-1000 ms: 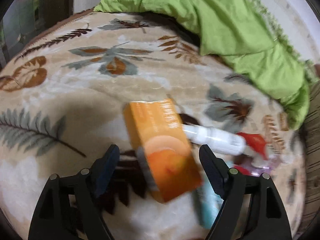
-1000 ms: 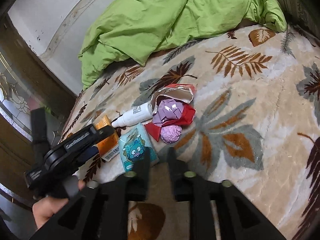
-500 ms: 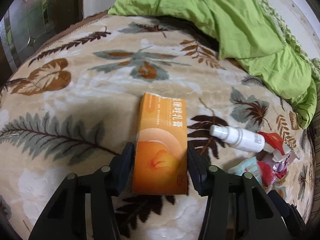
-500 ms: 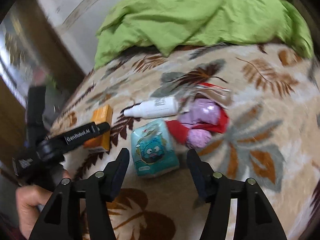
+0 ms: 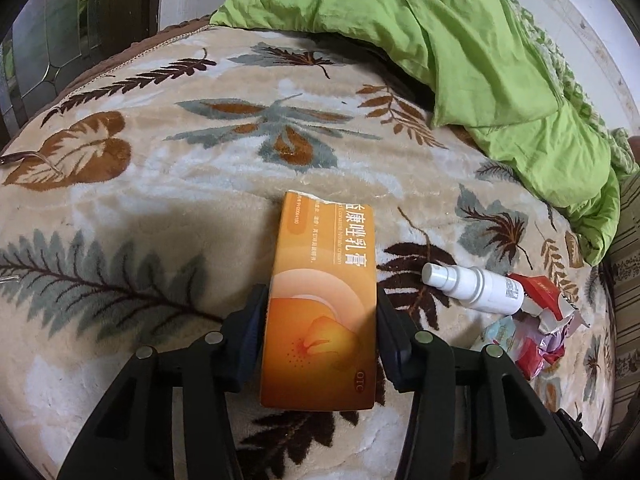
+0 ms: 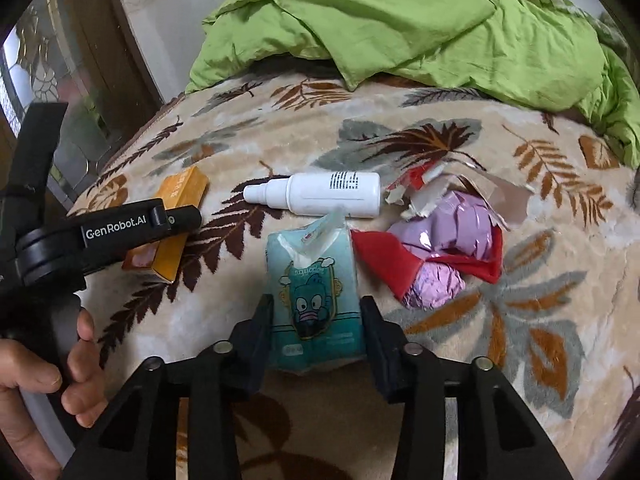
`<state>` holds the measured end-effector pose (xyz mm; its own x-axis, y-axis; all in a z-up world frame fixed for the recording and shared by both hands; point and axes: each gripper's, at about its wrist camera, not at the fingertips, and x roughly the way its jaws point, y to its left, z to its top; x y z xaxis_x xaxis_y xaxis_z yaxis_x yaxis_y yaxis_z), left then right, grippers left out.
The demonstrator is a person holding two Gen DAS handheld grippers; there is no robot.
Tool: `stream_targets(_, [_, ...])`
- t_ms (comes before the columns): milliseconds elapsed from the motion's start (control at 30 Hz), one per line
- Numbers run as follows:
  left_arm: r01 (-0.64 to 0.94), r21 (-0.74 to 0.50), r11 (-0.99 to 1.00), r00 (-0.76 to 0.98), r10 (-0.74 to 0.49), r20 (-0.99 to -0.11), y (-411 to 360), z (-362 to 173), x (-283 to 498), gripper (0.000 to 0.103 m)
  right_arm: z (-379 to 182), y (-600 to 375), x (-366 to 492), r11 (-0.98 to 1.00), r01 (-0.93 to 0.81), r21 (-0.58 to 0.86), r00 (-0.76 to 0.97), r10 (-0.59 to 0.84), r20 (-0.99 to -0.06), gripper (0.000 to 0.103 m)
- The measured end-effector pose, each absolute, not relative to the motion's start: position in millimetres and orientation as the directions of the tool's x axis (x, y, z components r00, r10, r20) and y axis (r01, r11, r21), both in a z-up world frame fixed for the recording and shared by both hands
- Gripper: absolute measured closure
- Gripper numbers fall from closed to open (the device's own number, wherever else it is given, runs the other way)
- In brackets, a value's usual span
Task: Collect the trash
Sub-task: 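Lift the orange box with the left gripper while the right lifts the tissue pack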
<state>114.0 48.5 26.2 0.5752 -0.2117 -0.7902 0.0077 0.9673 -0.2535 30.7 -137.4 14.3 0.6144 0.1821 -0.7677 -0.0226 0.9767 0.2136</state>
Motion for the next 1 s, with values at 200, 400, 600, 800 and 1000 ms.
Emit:
stream_targets(200, [0.019, -0.253, 0.967, 0.613, -0.211, -0.762, 45, 36, 106, 0.055, 25, -138, 23, 0.969, -0.027, 0.247, 0.636, 0.207, -0.743, 0.064])
stream_targets(400, [0.047, -0.232, 0.972, 0.656, -0.205, -0.726, 34, 51, 93, 0.055, 34, -147, 20, 0.963, -0.012, 0.270, 0.662, 0.210, -0.719, 0.065])
stream_targets(600, [0.086, -0.204, 0.975, 0.681, -0.206, -0.702, 20, 62, 72, 0.055, 41, -160, 13, 0.956, 0.023, 0.293, 0.688, 0.198, -0.698, 0.065])
stream_targets(800, [0.111, -0.183, 0.977, 0.711, -0.207, -0.673, 15, 77, 40, 0.055, 49, -174, -4, 0.946, 0.051, 0.321, 0.708, 0.193, -0.679, 0.065])
stream_targets(1000, [0.139, -0.179, 0.974, 0.720, -0.224, -0.657, 15, 89, -2, 0.055, 58, -186, -29, 0.941, 0.085, 0.329, 0.725, 0.168, -0.668, 0.065])
